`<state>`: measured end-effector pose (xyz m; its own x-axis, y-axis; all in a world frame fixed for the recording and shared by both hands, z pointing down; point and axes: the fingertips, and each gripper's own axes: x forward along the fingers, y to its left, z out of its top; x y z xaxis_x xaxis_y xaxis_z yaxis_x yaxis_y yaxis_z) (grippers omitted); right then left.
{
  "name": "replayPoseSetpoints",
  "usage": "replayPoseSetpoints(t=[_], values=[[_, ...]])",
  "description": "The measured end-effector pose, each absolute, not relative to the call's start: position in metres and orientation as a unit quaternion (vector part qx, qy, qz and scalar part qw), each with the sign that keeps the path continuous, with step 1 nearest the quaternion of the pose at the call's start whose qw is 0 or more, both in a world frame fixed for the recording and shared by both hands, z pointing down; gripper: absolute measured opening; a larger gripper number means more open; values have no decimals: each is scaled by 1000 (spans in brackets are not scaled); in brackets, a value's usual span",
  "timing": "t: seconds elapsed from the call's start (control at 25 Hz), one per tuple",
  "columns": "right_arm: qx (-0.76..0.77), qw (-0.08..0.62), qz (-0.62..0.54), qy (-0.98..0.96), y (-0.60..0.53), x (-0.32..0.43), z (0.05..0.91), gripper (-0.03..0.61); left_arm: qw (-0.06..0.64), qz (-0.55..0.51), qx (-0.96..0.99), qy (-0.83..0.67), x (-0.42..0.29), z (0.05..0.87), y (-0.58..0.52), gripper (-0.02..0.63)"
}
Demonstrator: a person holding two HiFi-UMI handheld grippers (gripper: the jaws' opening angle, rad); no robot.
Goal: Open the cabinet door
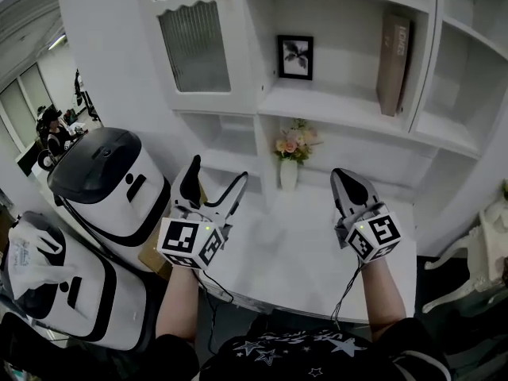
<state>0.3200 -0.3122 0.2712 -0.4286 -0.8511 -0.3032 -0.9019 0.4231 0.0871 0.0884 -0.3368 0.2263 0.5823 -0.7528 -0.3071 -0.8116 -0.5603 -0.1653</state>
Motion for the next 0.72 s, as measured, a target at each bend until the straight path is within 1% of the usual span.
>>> replayPoseSetpoints(t=[0.24,0.44,0.64,0.68,0.72], values=[[-545,94,169,816,-339,315,221,6,202,121,-876,420,84,173,-383,436],[-522,95,174,830,-363,284,182,6,243,144,-873,399,74,126,-413,434],[-529,87,224,814,-382,273,131,6,288,159,-865,378,85,81,-433,434],[-530,87,231,811,-387,271,123,6,299,159,-862,376,86,71,-437,433],[-532,86,238,808,-390,270,116,6,308,160,-860,374,87,62,-440,415]])
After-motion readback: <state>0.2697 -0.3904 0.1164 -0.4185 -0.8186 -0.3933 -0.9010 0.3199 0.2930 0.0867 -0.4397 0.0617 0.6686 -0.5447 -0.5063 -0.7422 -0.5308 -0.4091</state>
